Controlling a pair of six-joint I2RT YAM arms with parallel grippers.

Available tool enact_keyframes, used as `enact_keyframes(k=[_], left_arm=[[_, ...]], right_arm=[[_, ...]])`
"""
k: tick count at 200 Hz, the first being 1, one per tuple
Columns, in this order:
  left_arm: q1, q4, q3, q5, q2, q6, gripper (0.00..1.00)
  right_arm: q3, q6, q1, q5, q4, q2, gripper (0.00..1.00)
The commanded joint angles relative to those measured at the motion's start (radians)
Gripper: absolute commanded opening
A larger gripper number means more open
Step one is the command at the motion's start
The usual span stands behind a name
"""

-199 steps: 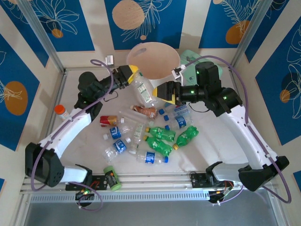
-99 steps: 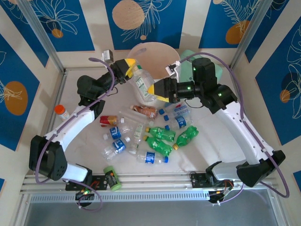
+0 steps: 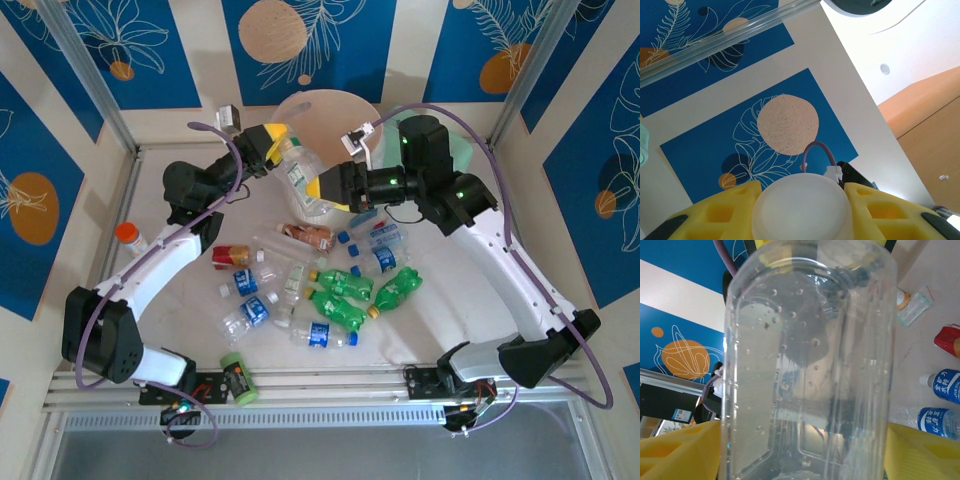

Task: Put the plastic bottles in the bin

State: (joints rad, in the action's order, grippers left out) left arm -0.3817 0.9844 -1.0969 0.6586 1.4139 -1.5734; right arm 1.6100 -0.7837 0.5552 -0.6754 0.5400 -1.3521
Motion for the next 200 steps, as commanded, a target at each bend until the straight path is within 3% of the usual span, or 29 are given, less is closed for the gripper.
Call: enact_keyframes(k=[1,28,42,52,72,77,80,103,124,148,163,200], left_arm=[[0.010,0.011,0.011,0.022,-0.001,0.013,0.28],[0.010,-0.014,0.014,0.024,-0.001,0.025,0.29],[0.010,-0.038,0.015,0.024,-0.002,0.033,0.38],[0.010,-0.062,0.016,0.023,-0.004,0.044,0.48],[0.010,-0.172,0.013,0.011,-0.022,0.086,0.78],[0.010,-0.191,0.009,0.009,-0.027,0.102,0.96],[0.012,-0.203,0.006,0.010,-0.030,0.111,1.00],[0.038,-0.391,-0.052,0.014,-0.064,0.218,1.00],[0.092,-0.693,-0.112,-0.045,-0.131,0.369,1.00],[0.118,-1.223,-0.233,-0.285,-0.208,0.642,1.00],[0.118,-1.450,-0.293,-0.413,-0.215,0.778,1.00],[0.118,-1.610,-0.222,-0.516,-0.260,0.881,1.00]], right_arm=[[0.027,0.014,0.007,0.003,0.007,-0.003,0.75],[0.027,0.017,0.009,0.011,0.012,-0.006,0.67],[0.027,0.017,0.009,0.016,0.012,-0.007,0.64],[0.028,0.018,0.010,0.020,0.014,-0.007,0.61],[0.033,0.023,0.009,0.036,0.022,-0.009,0.60],[0.035,0.026,0.009,0.044,0.028,-0.009,0.59],[0.037,0.027,0.009,0.050,0.032,-0.009,0.59],[0.062,0.039,-0.001,0.104,0.076,-0.022,0.57],[0.137,0.062,-0.027,0.194,0.165,-0.062,0.56],[0.245,0.089,-0.066,0.297,0.255,-0.133,0.57],[0.336,0.102,-0.093,0.354,0.318,-0.200,0.57],[0.659,0.153,-0.154,0.484,0.532,-0.443,0.56]])
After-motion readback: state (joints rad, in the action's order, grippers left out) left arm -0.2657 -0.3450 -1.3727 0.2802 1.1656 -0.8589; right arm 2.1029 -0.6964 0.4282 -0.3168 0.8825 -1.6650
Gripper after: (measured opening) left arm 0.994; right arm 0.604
